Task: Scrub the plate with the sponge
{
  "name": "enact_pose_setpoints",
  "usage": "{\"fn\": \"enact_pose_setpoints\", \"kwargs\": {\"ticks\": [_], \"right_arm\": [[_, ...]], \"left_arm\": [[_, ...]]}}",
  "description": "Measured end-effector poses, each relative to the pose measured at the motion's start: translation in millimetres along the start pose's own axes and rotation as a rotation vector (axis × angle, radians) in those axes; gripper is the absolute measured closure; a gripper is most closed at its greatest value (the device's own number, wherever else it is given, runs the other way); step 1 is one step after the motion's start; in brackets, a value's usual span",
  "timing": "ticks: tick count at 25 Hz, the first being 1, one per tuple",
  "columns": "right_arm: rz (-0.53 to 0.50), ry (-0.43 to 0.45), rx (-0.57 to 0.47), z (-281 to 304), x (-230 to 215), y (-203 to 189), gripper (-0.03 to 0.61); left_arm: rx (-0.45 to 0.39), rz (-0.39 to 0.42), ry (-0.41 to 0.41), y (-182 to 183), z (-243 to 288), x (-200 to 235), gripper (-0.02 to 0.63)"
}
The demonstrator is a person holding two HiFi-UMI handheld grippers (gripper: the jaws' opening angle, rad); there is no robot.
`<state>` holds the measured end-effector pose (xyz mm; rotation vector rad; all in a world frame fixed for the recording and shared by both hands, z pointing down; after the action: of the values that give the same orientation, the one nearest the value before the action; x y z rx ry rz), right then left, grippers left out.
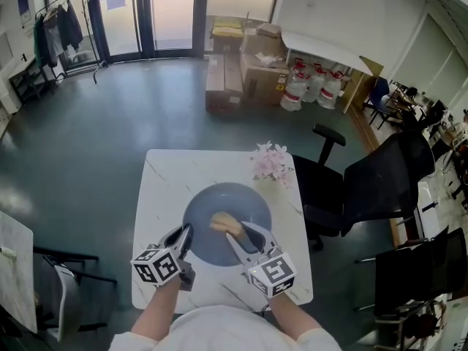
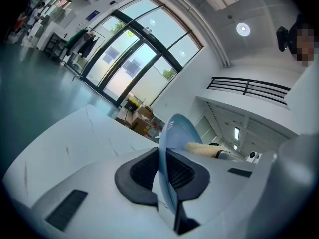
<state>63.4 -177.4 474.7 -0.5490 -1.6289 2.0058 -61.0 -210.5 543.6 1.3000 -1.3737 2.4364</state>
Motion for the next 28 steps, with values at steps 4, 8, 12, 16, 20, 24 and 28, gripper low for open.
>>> {"fn": "enact_pose_setpoints", "kwargs": {"ticks": [4,8,12,16,20,24,28], "right_arm": [[-0.002,-0.054,-0.009,-7,-19,5,0.428],[0.024,-0.097,0.018,-21,-32,-3,0.428],[0.046,-0.098,0.045,-32,-26,-17,0.428],[0.040,-0.030,0.060,-26,3,-23,0.428],[0.008,0.041,0.058,-10,26,-22,0.428],[-0.031,0.044,0.034,5,21,-6,0.428],[-0.044,-0.021,0.012,6,-7,9,0.428]], "left_arm": [[-0.010,-0.008,-0.002,2,-2,-1,0.569],[-0.024,-0.031,0.000,7,-2,2,0.569],[-0.044,-0.045,0.003,12,0,6,0.569],[-0.047,-0.041,0.000,13,1,6,0.569],[-0.033,-0.021,-0.009,7,2,0,0.569],[-0.017,-0.006,-0.015,1,1,-5,0.569],[-0.013,-0.022,-0.022,-2,0,-6,0.569]]}}
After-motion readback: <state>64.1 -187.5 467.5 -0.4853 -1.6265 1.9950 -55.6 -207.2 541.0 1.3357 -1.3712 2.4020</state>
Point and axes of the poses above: the fingertips, and each gripper's own axes: z forward along the fingers, x to its left, y out of its top, the point moved 1 cm from there along -z, backward along the fingers, and after that the axes turned 2 degrees about -z, right-handed, at the moved point
